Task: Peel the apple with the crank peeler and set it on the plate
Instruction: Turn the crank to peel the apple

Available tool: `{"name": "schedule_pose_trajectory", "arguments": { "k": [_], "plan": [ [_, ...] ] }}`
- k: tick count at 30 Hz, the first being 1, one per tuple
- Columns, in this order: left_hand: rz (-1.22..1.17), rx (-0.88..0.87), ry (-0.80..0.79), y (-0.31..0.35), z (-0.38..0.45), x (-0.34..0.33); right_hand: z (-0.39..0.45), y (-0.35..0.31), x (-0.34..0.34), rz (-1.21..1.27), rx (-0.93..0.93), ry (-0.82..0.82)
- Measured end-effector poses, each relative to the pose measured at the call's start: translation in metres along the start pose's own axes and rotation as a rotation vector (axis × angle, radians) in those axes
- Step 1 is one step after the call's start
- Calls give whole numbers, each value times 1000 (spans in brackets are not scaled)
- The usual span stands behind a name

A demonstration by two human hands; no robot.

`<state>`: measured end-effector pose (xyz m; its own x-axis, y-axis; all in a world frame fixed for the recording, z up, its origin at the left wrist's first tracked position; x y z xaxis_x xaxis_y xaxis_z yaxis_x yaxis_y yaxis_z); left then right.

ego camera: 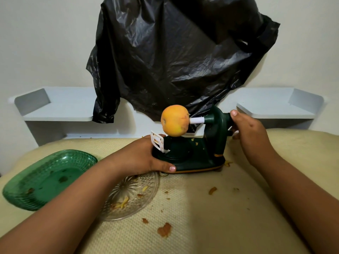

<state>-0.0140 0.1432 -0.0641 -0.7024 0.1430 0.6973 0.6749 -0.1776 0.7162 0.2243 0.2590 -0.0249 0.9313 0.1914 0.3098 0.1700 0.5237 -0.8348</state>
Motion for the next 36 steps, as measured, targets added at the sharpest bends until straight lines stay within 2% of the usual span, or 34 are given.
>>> {"name": "schedule_pose_trajectory", "arguments": {
  "k": [3, 6, 12, 14, 18, 20, 22, 25, 30, 36],
  "plan": [
    [2, -1, 1, 0, 0, 1, 3, -2, 2, -37, -90, -41],
    [1, -6, 3, 0, 1, 1, 5, -1, 3, 23, -215, -165],
    [-11, -15, -16, 3, 3, -1, -8, 13, -10, 395, -540, -442],
    [-13, -19, -21, 3, 3, -1, -10, 9, -17, 531, -524, -578],
    [-40, -21, -47, 1, 3, -1, -12, -7, -13, 821, -359, -857],
    [-47, -4, -47, -1, 3, -1, -14, -3, -3, 744, -271, -952],
    [-47, 6, -52, -2, 4, -1, -11, 6, 1, 539, -206, -943],
    [-47, 11, -57, -2, 4, -1, -1, 10, 6, 333, -150, -798],
    [-45, 1, -61, -1, 3, -1, 3, 10, 12, 228, -90, -674],
    [-40, 17, -76, -2, 3, -2, 1, 9, 10, 178, -65, -716]
  ]
}}
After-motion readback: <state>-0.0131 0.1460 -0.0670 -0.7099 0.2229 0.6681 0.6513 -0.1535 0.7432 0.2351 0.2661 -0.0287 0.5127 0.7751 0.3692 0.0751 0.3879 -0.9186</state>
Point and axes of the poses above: each hand's wrist, its own z-axis towards the middle knuckle, its own x-axis out of the back of the hand, y = z × x, the point moved 8 cm from there along z, towards the middle knuckle, and after that the axes turned 7 degrees about -y, right-handed, at the moved point
